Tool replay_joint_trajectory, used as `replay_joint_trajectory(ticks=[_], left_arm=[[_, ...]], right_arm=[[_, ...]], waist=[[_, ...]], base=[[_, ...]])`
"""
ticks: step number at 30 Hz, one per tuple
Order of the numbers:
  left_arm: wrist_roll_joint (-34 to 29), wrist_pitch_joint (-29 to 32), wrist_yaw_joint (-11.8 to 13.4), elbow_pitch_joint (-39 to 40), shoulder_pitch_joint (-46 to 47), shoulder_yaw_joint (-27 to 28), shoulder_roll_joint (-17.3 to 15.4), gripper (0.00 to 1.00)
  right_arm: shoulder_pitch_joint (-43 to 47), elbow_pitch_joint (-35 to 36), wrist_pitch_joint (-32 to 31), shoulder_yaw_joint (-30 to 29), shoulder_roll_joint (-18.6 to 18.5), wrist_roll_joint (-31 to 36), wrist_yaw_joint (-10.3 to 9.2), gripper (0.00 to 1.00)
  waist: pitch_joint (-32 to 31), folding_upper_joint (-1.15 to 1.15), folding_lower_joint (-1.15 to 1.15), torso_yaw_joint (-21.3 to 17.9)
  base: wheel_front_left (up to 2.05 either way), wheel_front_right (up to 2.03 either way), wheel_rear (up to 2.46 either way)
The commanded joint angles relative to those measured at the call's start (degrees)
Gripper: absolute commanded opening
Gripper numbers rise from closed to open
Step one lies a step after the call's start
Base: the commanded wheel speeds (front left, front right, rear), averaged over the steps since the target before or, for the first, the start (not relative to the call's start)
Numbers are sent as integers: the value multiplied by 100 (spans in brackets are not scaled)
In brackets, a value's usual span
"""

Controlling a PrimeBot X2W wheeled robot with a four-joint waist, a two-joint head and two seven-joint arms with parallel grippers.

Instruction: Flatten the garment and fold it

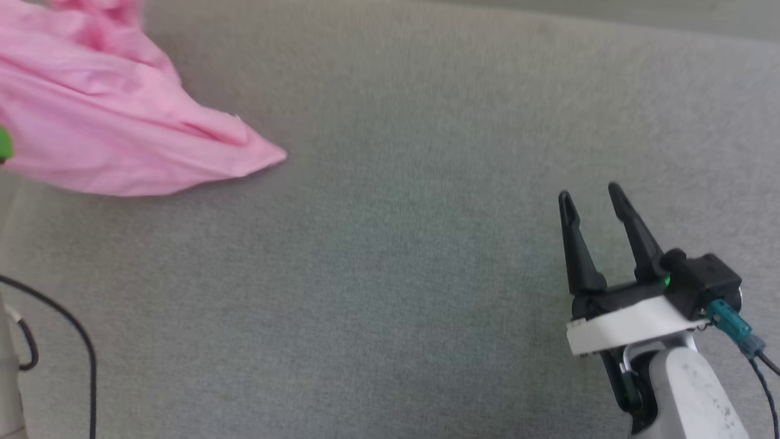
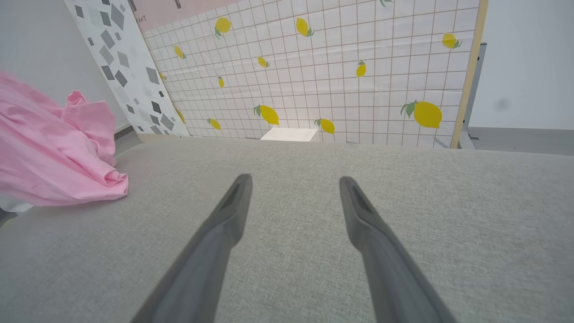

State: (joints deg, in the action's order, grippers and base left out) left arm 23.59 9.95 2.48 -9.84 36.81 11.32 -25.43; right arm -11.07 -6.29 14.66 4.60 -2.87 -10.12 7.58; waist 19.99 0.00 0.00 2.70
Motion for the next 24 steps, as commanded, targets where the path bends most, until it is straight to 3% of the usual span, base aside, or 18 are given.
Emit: replay_joint_trajectory(ticks=[1, 6, 16, 24], left_arm=[[-120, -177, -68, 92, 174, -137, -21, 0], [-321, -554, -220, 363, 596, -644, 207, 0], [-279, -744, -465, 468, 1218, -1862, 1368, 0], [-42, -831, -474, 131, 857, -2452, 2023, 0]], right_arm=[[119, -5, 32, -33, 0, -40, -9, 100], [371, -12, 33, -93, 0, -54, -9, 100], [629, 88, -73, -111, 0, 4, -9, 100], [761, 212, -220, -56, 0, 22, -9, 100]], waist=[[-891, 0, 0, 51], [-1308, 0, 0, -146], [-1757, 0, 0, -894], [-1732, 0, 0, -1575]], base=[[0, 0, 0], [0, 0, 0], [0, 0, 0], [0, 0, 0]])
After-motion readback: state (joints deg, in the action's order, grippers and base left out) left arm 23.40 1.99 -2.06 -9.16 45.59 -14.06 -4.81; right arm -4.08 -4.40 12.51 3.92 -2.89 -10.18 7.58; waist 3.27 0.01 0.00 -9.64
